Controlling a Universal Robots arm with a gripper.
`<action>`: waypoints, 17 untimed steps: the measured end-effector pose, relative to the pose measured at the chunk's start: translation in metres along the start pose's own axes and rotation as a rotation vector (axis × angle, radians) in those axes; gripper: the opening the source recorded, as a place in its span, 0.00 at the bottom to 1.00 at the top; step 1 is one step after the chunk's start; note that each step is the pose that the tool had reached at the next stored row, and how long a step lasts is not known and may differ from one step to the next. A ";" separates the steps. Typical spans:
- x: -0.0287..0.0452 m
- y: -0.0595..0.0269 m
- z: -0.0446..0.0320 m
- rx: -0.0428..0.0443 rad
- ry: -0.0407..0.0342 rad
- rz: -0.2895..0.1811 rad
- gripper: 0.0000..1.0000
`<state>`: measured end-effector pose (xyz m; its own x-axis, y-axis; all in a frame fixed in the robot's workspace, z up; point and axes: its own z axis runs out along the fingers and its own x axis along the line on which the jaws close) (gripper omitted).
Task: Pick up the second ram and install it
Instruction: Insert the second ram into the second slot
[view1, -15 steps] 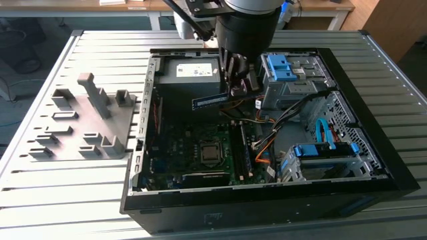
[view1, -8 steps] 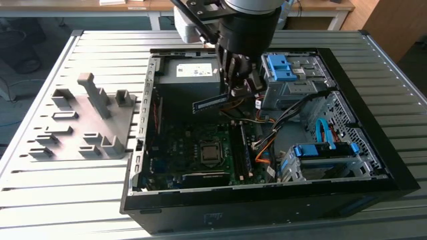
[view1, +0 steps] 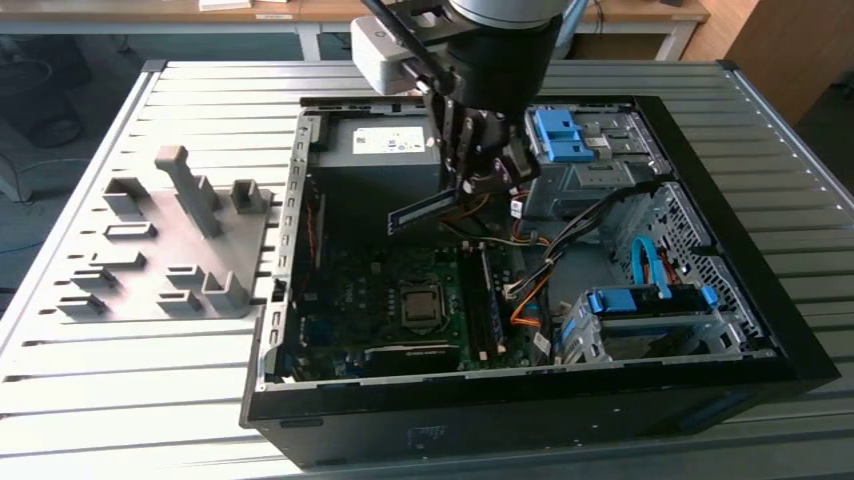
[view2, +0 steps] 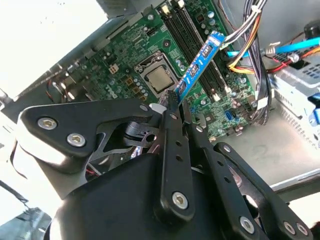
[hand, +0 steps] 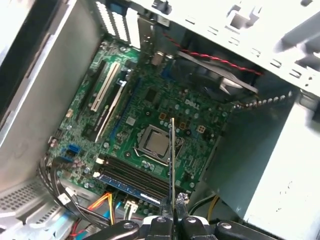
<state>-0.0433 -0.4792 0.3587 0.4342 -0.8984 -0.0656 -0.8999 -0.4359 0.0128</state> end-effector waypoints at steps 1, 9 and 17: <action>0.0000 0.0000 0.0000 -0.0010 0.0002 -0.015 0.14; 0.0000 0.0000 0.0002 -0.0074 0.0015 -0.112 0.14; 0.0000 0.0000 0.0002 -0.0113 0.0022 -0.171 0.14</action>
<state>-0.0433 -0.4792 0.3585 0.5809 -0.8113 -0.0656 -0.8125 -0.5828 0.0128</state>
